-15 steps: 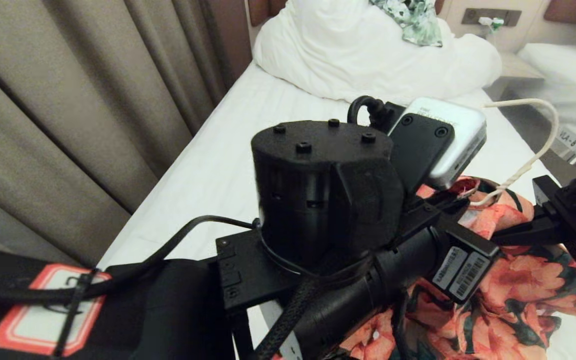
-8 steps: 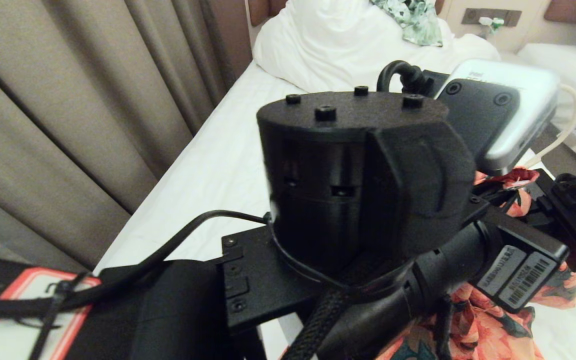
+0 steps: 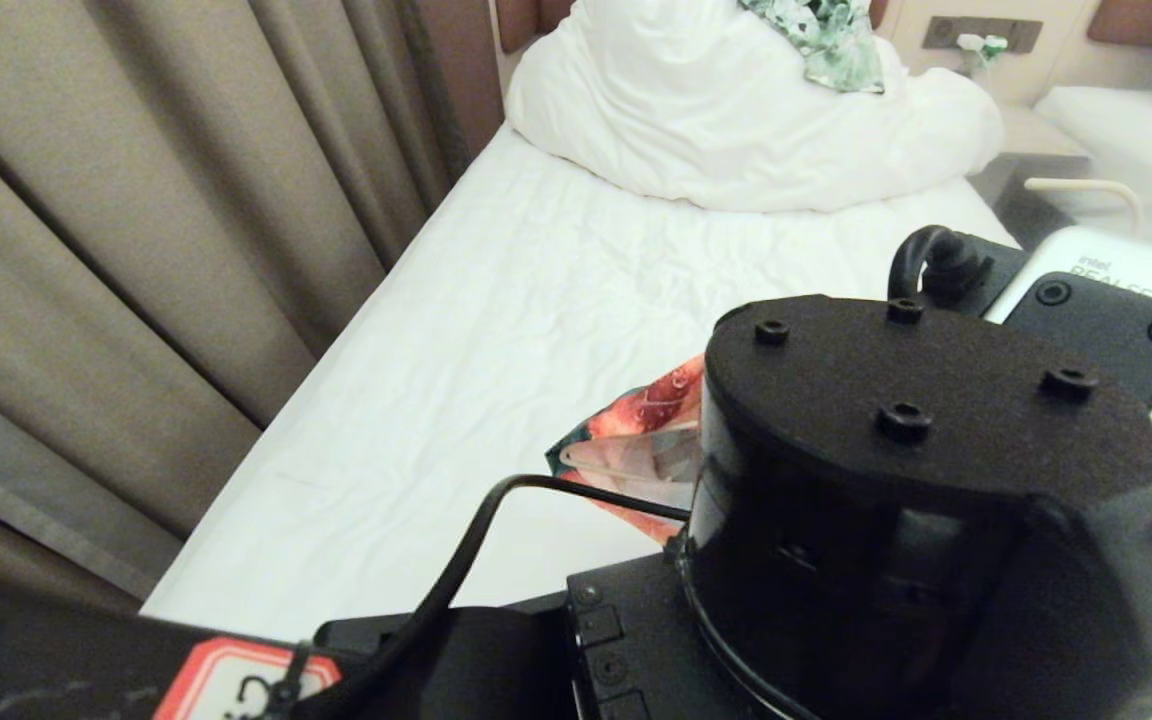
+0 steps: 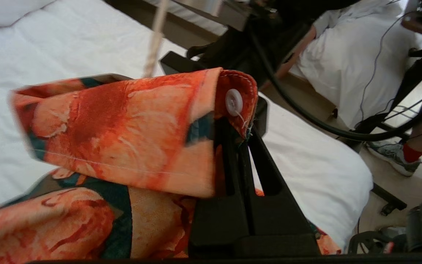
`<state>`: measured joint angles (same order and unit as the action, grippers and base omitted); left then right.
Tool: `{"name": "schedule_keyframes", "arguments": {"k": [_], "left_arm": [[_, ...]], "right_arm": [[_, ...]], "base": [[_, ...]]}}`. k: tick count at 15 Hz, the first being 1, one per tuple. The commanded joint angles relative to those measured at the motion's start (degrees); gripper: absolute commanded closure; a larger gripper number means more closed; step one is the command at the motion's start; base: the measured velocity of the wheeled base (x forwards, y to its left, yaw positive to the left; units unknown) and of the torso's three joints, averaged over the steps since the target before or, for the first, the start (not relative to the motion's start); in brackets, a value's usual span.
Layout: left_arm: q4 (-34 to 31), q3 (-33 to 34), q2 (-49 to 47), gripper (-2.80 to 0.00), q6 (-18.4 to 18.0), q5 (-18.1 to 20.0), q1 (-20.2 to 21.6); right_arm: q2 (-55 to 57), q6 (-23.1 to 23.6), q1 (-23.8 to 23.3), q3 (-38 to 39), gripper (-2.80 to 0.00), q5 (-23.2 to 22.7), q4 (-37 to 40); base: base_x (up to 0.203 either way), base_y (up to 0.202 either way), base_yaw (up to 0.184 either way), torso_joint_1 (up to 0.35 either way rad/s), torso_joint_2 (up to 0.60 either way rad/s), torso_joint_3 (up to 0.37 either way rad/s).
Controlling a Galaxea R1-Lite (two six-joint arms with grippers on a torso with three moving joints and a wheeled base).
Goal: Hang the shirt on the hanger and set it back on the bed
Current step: Hook the other side of the shirt onto the hanger
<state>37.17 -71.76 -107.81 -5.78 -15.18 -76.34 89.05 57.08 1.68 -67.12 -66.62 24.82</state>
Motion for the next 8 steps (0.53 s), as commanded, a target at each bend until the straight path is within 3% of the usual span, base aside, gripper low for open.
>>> {"name": "schedule_keyframes", "arguments": {"k": [1, 5, 8], "left_arm": [[0.5, 0.3, -1.2, -2.8, -0.1, -0.5, -1.7], [0.6, 0.3, -2.1, -2.8, -0.3, -0.6, -1.9], [0.5, 3.8, -0.8, -2.8, -0.4, -0.7, -2.0]], "right_arm": [[0.1, -0.6, 0.0, -0.6, 0.0, -0.4, 0.0], [-0.5, -0.6, 0.0, -0.5, 0.0, -0.3, 0.0], [-0.4, -0.6, -0.2, -0.8, 0.0, -0.3, -0.1]], "base": [[0.0, 0.0, 0.0, 0.0, 0.0, 0.0], [0.0, 0.0, 0.0, 0.0, 0.0, 0.0], [0.0, 0.0, 0.0, 0.0, 0.0, 0.0]]}}
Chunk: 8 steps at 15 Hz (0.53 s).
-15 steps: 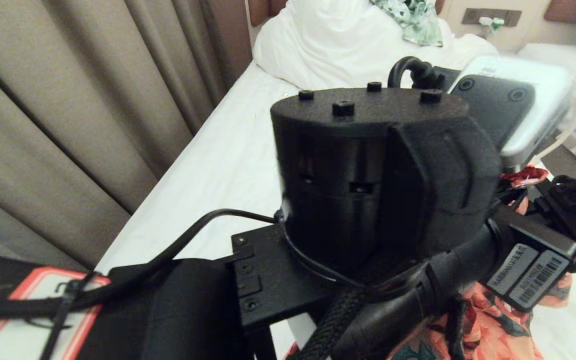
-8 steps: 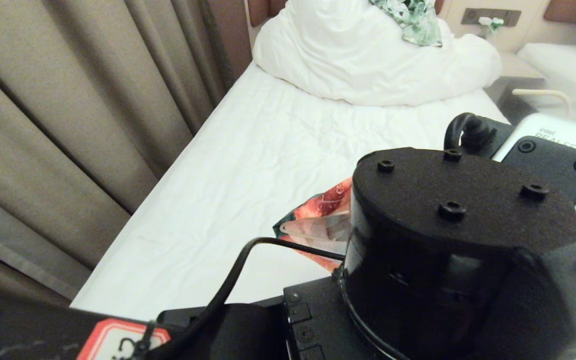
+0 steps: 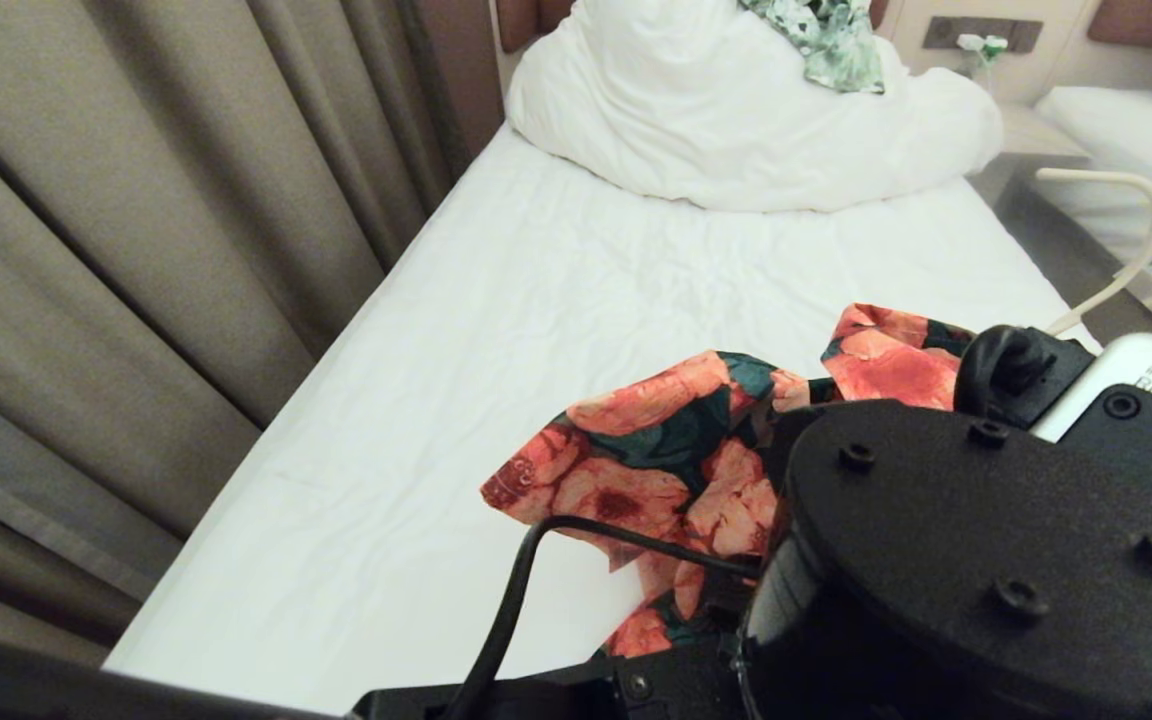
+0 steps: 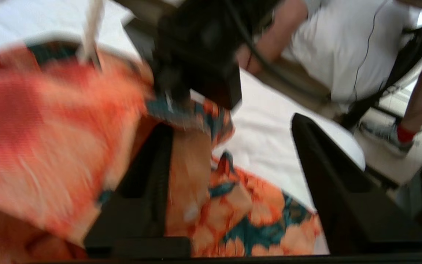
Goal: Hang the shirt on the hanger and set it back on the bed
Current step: Hook the other side of the shirt onto the hanger
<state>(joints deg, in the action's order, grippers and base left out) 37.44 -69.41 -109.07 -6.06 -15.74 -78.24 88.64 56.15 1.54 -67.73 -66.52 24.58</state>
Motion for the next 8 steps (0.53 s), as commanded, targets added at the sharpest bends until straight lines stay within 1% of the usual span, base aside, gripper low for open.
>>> {"name": "schedule_keyframes", "arguments": {"k": [1, 5, 6, 8], "left_arm": [[0.2, 3.8, 0.7, -2.8, -0.1, -0.1, -0.3], [1.1, 13.2, 3.4, -2.8, 0.0, -0.5, -0.6], [2.6, 14.4, 3.8, 0.0, -0.1, -1.5, -0.6], [4.1, 14.0, 4.7, 0.0, -0.3, -4.8, -0.6]], "right_arm": [[0.0, 0.3, 0.0, -0.5, 0.0, -0.4, 0.1], [0.0, 0.1, 0.0, -1.3, 0.0, 0.0, 0.2], [0.3, 0.1, 0.0, -1.5, 0.0, 0.1, 0.1], [1.4, 0.0, 0.0, -2.4, 0.0, 0.1, 0.3]], "base": [[0.0, 0.0, 0.0, 0.0, 0.0, 0.0], [0.0, 0.0, 0.0, 0.0, 0.0, 0.0], [0.0, 0.0, 0.0, 0.0, 0.0, 0.0], [0.0, 0.0, 0.0, 0.0, 0.0, 0.0]]}}
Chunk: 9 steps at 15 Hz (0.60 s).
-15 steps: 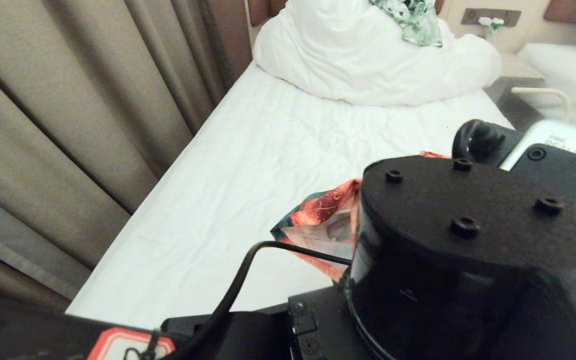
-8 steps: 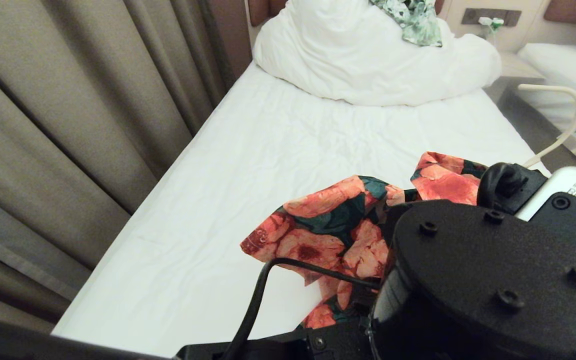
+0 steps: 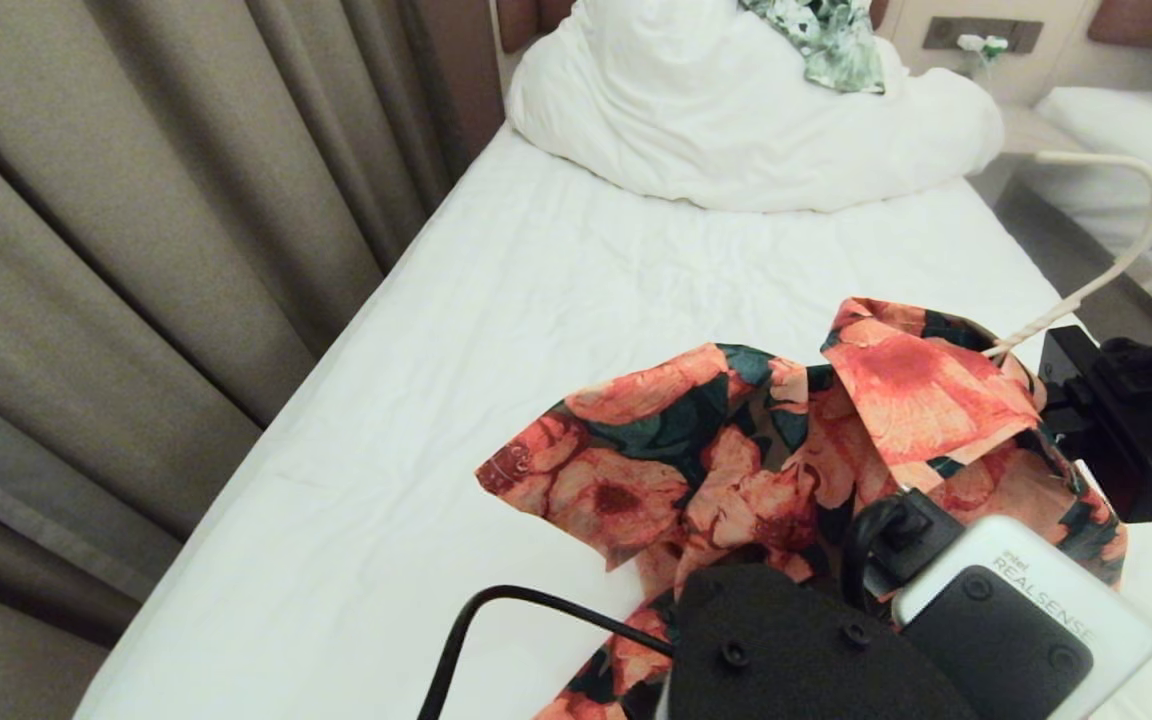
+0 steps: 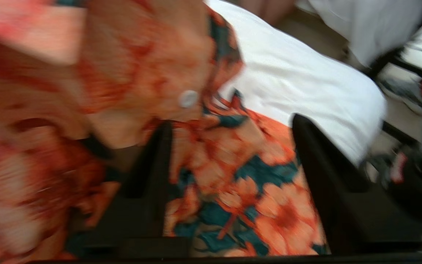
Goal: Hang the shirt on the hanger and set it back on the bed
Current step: Hook the other side of the shirt onto the hanger
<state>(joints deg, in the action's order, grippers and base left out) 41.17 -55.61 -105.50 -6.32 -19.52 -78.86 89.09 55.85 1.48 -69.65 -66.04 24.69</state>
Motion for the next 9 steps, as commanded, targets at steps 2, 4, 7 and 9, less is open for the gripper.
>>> {"name": "schedule_keyframes", "arguments": {"k": [2, 4, 7, 9], "left_arm": [[0.9, -1.4, 2.7, 0.0, -2.2, -3.9, 0.9], [1.7, -4.3, 5.6, 0.0, -6.2, -7.2, 2.0], [1.7, -7.8, 4.8, 0.0, -9.2, -10.0, 1.3], [1.7, -10.1, 2.9, 0.0, -9.6, -10.3, 1.4]], "right_arm": [[1.0, 0.3, 0.0, -0.6, 0.0, -0.3, 0.1], [1.9, -0.5, 0.0, -2.0, 0.0, -0.3, 0.2], [3.6, -0.8, 0.4, -2.6, 0.0, -0.3, 0.1], [4.2, -0.9, 0.5, -2.7, 0.0, -0.3, 0.2]], "base": [[0.0, 0.0, 0.0, 0.0, 0.0, 0.0], [0.0, 0.0, 0.0, 0.0, 0.0, 0.0], [0.0, 0.0, 0.0, 0.0, 0.0, 0.0], [0.0, 0.0, 0.0, 0.0, 0.0, 0.0]]}}
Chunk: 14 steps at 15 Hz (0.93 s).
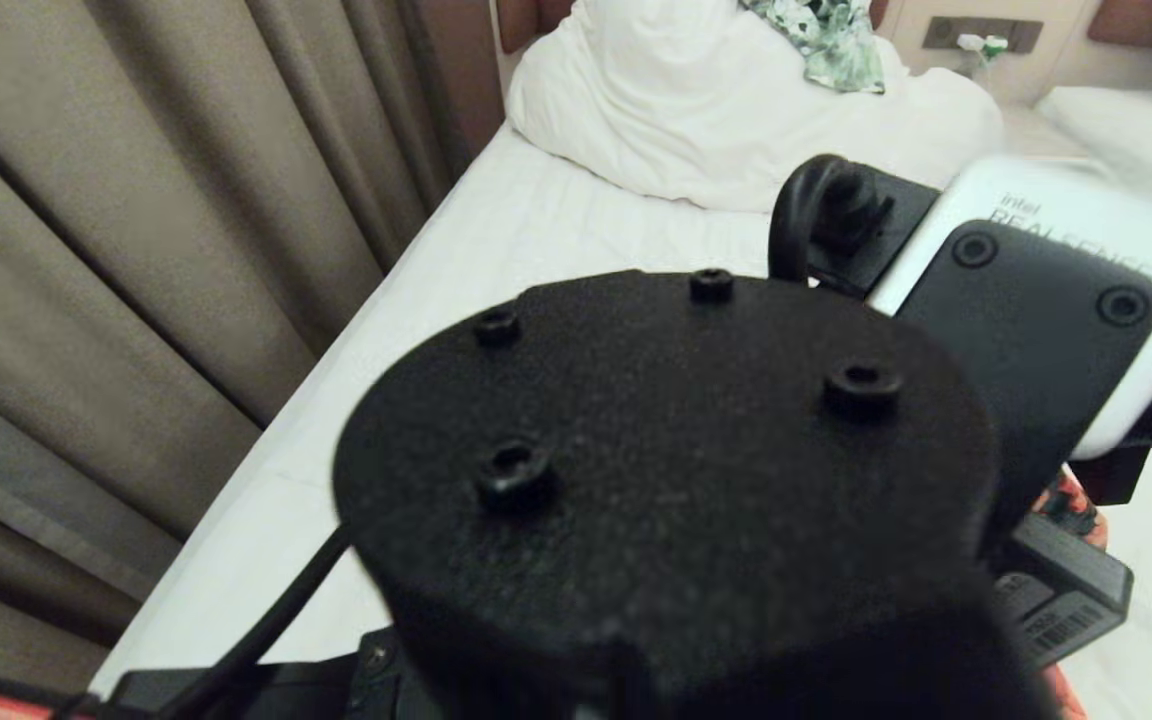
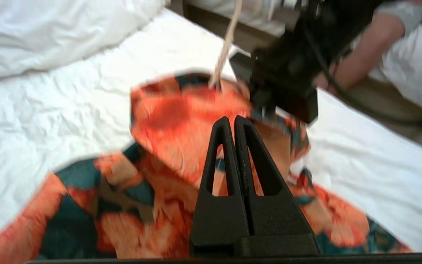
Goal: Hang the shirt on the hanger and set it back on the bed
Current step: Hook the other side of the shirt onto the hanger
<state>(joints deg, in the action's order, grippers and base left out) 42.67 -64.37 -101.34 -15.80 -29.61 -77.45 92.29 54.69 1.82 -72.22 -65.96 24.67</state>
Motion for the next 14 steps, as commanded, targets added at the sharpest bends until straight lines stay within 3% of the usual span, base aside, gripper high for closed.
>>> {"name": "schedule_keyframes", "arguments": {"k": [1, 2, 3, 6, 11, 14], "left_arm": [[0.2, -2.6, -2.3, 0.0, -0.8, -0.3, 0.1], [0.3, -3.9, -3.3, 0.0, -2.7, -0.4, 0.3], [0.5, -5.4, -4.4, -2.8, -3.8, -0.4, 0.3], [0.7, -9.0, -8.4, -2.8, -4.9, -0.2, 1.2], [11.6, -8.1, -12.6, -2.8, -8.9, 1.9, 4.9], [13.0, -9.8, -14.6, -2.8, -9.5, 4.4, 6.6]], "right_arm": [[1.2, 0.2, 0.1, -0.1, 0.0, -0.4, 0.3], [1.5, 0.2, 0.1, -0.1, 0.0, -0.4, 0.3], [1.9, 0.2, 0.2, -0.1, 0.0, -0.4, 0.3], [2.2, 0.2, 0.2, -0.1, 0.0, -0.4, 0.3], [2.1, 0.2, 0.3, -0.1, 0.0, -0.4, 0.5], [2.0, 0.2, 0.3, -0.2, 0.0, -0.4, 0.5]], "base": [[0.0, 0.0, 0.0, 0.0, 0.0, 0.0], [0.0, 0.0, 0.0, 0.0, 0.0, 0.0], [0.0, 0.0, 0.0, 0.0, 0.0, 0.0], [0.0, 0.0, 0.0, 0.0, 0.0, 0.0], [0.0, 0.0, 0.0, 0.0, 0.0, 0.0], [0.0, 0.0, 0.0, 0.0, 0.0, 0.0]]}}
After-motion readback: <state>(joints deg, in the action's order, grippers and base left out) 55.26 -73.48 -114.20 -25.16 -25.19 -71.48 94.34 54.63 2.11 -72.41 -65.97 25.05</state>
